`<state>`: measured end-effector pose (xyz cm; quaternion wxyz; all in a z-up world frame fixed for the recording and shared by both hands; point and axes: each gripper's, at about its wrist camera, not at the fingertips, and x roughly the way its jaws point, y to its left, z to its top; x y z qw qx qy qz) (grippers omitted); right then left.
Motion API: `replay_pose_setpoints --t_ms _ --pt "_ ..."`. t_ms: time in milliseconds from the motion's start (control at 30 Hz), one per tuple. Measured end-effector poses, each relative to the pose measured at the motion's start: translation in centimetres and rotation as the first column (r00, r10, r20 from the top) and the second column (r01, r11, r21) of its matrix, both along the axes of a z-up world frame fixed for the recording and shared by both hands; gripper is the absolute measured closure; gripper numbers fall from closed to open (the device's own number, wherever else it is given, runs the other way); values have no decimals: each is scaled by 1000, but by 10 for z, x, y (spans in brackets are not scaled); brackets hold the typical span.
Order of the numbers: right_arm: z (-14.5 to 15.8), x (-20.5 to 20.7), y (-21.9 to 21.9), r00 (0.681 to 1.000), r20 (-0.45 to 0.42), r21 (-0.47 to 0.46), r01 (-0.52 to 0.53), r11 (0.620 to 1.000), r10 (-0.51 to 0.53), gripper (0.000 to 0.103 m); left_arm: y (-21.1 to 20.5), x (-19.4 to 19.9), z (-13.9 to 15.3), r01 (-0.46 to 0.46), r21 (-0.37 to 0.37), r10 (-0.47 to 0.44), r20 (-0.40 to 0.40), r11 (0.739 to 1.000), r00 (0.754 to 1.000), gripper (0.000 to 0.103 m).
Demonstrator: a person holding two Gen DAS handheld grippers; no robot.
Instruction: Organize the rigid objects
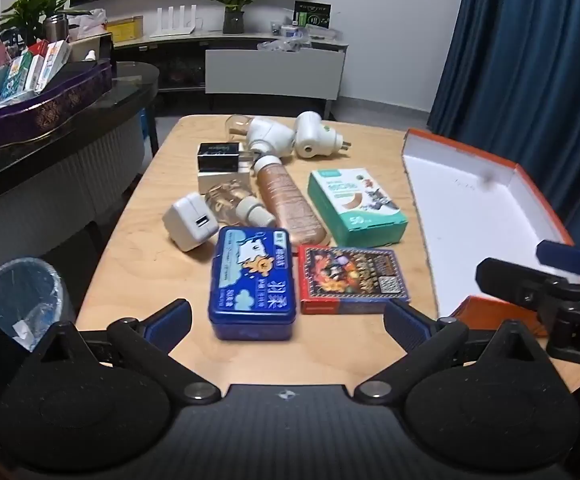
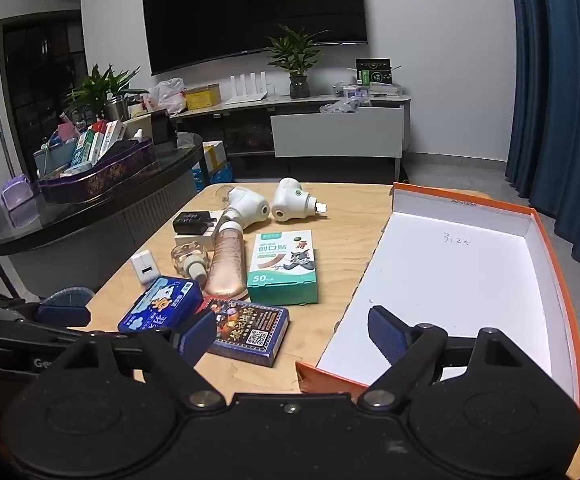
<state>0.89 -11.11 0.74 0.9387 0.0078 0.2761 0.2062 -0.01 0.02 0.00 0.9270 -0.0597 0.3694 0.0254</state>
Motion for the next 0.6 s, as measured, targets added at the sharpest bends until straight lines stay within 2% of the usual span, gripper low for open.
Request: replay_pose_setpoints --t_ms 100,400,533,600 --pt "0 1 1 1000 1 -8 1 1000 -1 3 6 0 1 -2 -15 2 9 1000 1000 0" --pt "-8 -3 13 999 -11 8 -45 999 45 2 14 1 -12 -60 20 60 -18 998 998 0" --pt "-7 -1 9 998 -4 52 -66 996 66 1 22 1 -14 -87 24 87 -16 996 996 0" --pt "-10 2 10 998 -35 54 -58 997 60 1 26 1 -16 -99 19 99 -15 995 995 0"
